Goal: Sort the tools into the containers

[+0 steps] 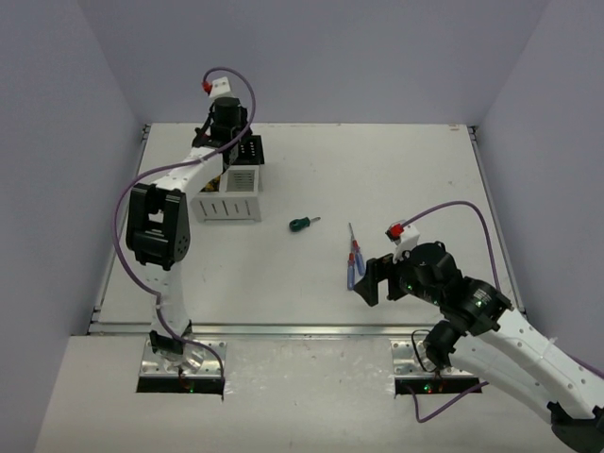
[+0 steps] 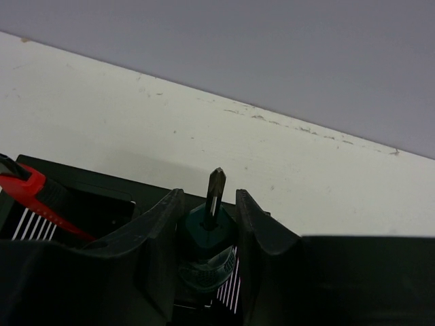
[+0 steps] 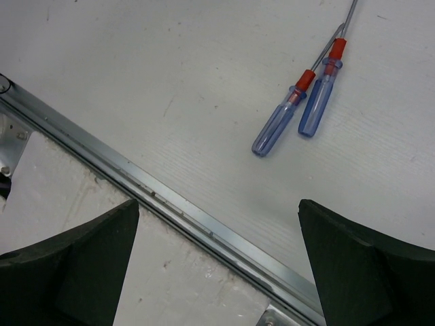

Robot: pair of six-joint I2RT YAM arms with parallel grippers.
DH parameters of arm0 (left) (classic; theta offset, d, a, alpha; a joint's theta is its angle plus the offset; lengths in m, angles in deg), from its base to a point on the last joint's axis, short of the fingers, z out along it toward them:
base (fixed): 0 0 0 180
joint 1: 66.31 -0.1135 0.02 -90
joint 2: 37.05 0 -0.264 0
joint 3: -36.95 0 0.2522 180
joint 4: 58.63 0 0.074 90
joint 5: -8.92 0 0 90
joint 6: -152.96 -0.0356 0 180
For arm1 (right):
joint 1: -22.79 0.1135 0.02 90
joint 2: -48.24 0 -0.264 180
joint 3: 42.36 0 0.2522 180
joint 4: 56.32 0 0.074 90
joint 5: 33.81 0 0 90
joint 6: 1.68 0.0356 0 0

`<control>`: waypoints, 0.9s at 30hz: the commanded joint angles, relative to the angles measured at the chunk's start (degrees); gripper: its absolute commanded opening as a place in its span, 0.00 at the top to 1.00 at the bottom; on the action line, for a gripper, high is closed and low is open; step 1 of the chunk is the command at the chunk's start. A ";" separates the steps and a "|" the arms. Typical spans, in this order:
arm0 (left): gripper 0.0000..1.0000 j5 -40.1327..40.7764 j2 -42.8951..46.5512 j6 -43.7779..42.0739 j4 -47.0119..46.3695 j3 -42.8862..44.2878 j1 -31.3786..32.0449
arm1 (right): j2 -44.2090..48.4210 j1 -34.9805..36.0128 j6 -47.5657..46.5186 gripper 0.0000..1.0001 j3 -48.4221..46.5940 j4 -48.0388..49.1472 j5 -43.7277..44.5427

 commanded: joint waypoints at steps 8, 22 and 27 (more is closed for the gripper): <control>0.59 -0.56 4.82 -0.06 -9.75 -8.46 0.22 | -0.31 -0.13 -0.35 0.01 0.15 3.08 -2.87; 0.00 -9.58 24.34 -10.42 -8.52 -6.77 6.19 | 2.19 -0.10 -0.75 0.01 -1.50 1.41 -1.66; 0.00 -12.98 20.63 -13.66 11.76 1.40 9.31 | 3.03 -0.04 -0.92 0.01 -1.65 0.91 0.66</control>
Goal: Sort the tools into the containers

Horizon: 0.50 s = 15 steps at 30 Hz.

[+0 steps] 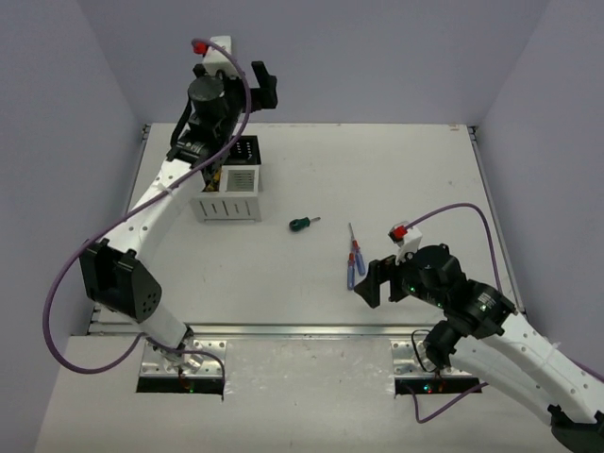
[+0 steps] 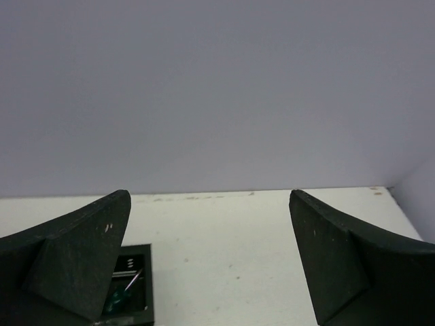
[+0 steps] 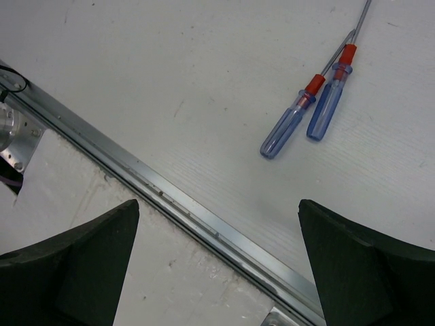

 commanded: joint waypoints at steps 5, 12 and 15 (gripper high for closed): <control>0.10 -2.44 -11.52 -8.12 33.28 10.15 9.23 | 2.00 -0.04 0.03 0.01 -2.43 -0.04 1.61; 0.19 -8.22 -19.15 -13.18 41.45 7.45 12.91 | 3.59 -0.08 -0.37 0.01 -3.25 -2.89 -1.02; 0.19 -12.27 -20.73 -15.85 40.49 4.71 14.57 | 4.09 -0.04 -0.89 0.01 -2.81 -2.69 -1.16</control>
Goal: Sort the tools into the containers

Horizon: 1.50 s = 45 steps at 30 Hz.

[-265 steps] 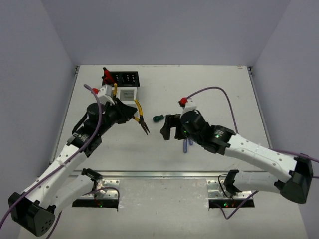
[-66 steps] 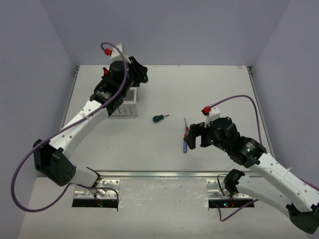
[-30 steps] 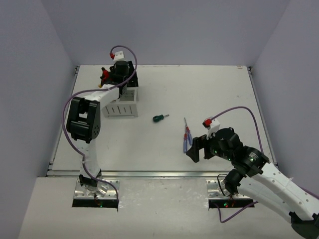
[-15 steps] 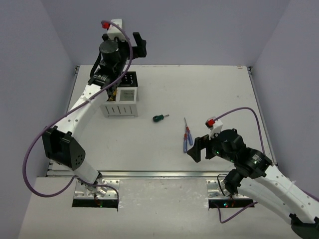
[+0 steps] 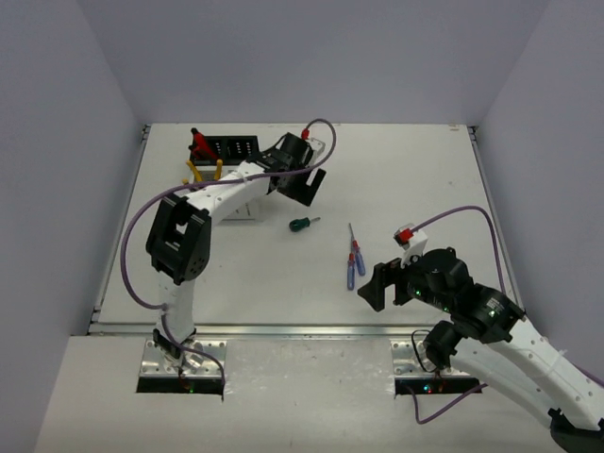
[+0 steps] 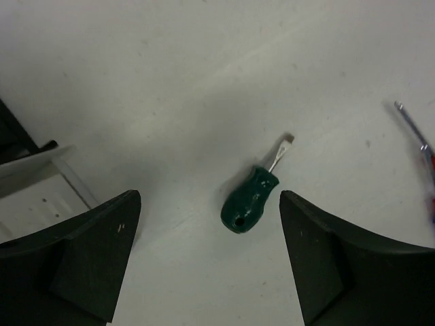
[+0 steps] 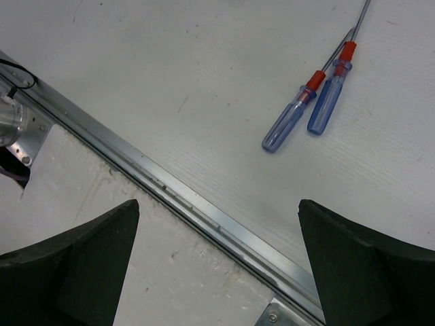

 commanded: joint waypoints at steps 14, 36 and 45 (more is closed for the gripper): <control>0.26 -2.90 -7.47 -6.98 -0.95 -3.27 5.44 | 1.25 -0.10 -0.41 0.01 -1.46 0.69 -4.88; 1.00 -0.41 -5.69 -3.44 -0.40 1.22 5.59 | 0.35 -0.04 -0.46 0.01 -1.90 1.83 -5.73; 1.00 15.09 8.77 4.81 -5.55 3.88 4.72 | -0.65 -0.09 -1.02 0.01 -2.39 2.79 -6.35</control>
